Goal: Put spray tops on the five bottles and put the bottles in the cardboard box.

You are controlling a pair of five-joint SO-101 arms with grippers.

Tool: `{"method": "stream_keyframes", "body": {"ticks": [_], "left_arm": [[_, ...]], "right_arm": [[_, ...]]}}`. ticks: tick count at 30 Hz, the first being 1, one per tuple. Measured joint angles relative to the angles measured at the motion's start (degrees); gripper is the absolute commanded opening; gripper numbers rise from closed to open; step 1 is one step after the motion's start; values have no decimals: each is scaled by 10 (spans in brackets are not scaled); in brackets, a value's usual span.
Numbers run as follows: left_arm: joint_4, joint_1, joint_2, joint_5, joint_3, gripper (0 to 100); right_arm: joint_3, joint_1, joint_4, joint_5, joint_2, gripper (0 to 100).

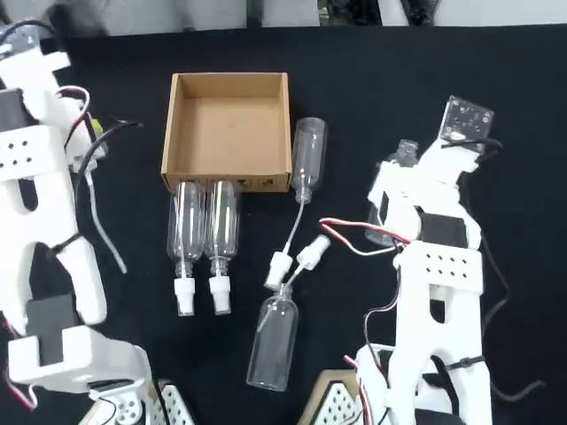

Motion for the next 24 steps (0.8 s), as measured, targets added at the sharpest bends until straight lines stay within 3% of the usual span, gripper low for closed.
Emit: {"method": "stream_keyframes", "body": {"ticks": [15, 24], "left_arm": [[3, 117, -105, 164, 0, 63], [-25, 150, -116, 213, 0, 29]], "right_arm": [[0, -19, 0, 0, 0, 82], [0, -21, 0, 0, 0, 82]]}}
